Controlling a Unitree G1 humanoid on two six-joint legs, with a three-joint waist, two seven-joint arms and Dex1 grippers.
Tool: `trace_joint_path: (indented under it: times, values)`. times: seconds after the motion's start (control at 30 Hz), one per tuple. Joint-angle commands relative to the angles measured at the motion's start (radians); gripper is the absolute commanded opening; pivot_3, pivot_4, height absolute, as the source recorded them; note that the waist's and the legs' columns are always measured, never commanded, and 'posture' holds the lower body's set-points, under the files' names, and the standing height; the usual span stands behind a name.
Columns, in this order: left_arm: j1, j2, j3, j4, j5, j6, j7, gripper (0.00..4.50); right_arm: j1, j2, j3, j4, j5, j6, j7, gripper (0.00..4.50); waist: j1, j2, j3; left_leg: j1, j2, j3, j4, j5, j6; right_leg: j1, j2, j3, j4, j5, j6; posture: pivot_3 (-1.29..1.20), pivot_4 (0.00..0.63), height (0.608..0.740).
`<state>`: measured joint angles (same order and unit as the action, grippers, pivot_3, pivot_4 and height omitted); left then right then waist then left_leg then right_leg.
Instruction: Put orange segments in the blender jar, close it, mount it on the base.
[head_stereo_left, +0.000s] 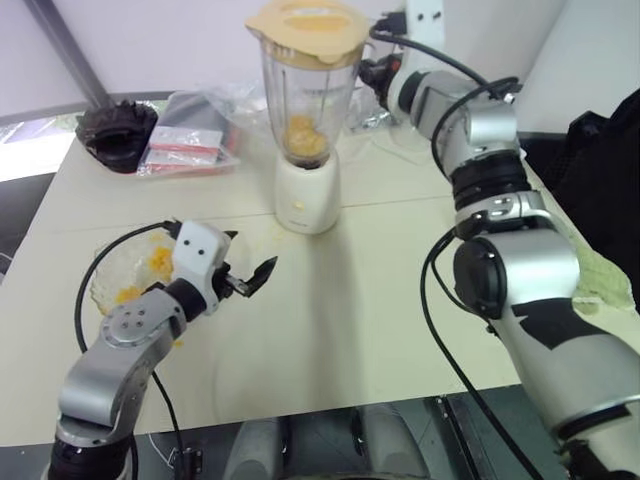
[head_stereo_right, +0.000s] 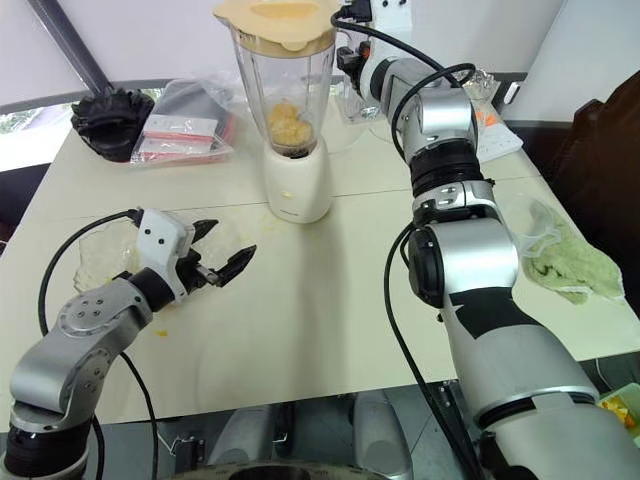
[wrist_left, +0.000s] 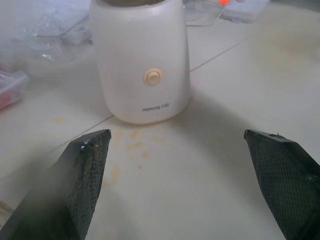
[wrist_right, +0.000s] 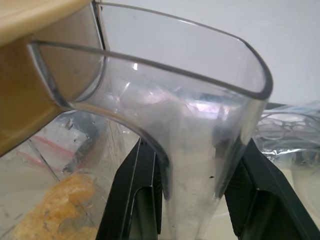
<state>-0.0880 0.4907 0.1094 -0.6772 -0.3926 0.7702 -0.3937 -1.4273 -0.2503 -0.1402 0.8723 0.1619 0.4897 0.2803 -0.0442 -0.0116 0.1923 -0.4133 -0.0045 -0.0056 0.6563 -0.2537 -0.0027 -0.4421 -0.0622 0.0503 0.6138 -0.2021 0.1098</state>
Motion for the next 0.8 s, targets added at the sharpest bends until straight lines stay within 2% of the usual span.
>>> trace_joint_path:
  times: [0.03,0.2,0.67,0.8]
  values:
    - [-0.015,0.011,0.0,-0.017,0.003,-0.022,-0.003,4.46,0.01,-0.019,-0.001,-0.114,0.007,0.04,-0.001,1.1,0.0,0.0,0.0,0.0,0.0,0.0,0.0,0.0,0.0,0.0,0.0,0.0,0.0,0.0,0.0,0.0,0.15,0.74]
    - [-0.029,0.015,-0.007,-0.004,0.001,-0.024,-0.012,4.46,0.069,-0.025,0.021,-0.167,-0.019,0.041,-0.02,1.1,0.0,0.0,0.0,0.0,0.0,0.0,0.0,0.0,0.0,0.0,0.0,0.0,0.0,0.001,0.002,0.0,0.15,0.74]
    - [-0.048,0.025,-0.017,0.015,0.001,-0.024,-0.022,4.46,0.11,-0.003,0.06,-0.18,-0.034,0.031,-0.013,1.1,0.001,0.0,0.0,0.0,0.0,0.0,0.0,0.0,0.0,0.0,0.0,0.0,0.0,0.001,0.002,0.0,0.15,0.74]
    - [-0.043,0.023,-0.016,0.01,0.0,-0.023,-0.019,4.5,0.109,-0.001,0.066,-0.174,-0.036,0.021,-0.006,2.99,-0.001,0.0,0.0,0.0,0.0,0.0,0.0,0.0,0.0,0.0,0.0,0.0,0.0,0.001,0.002,0.0,0.15,0.74]
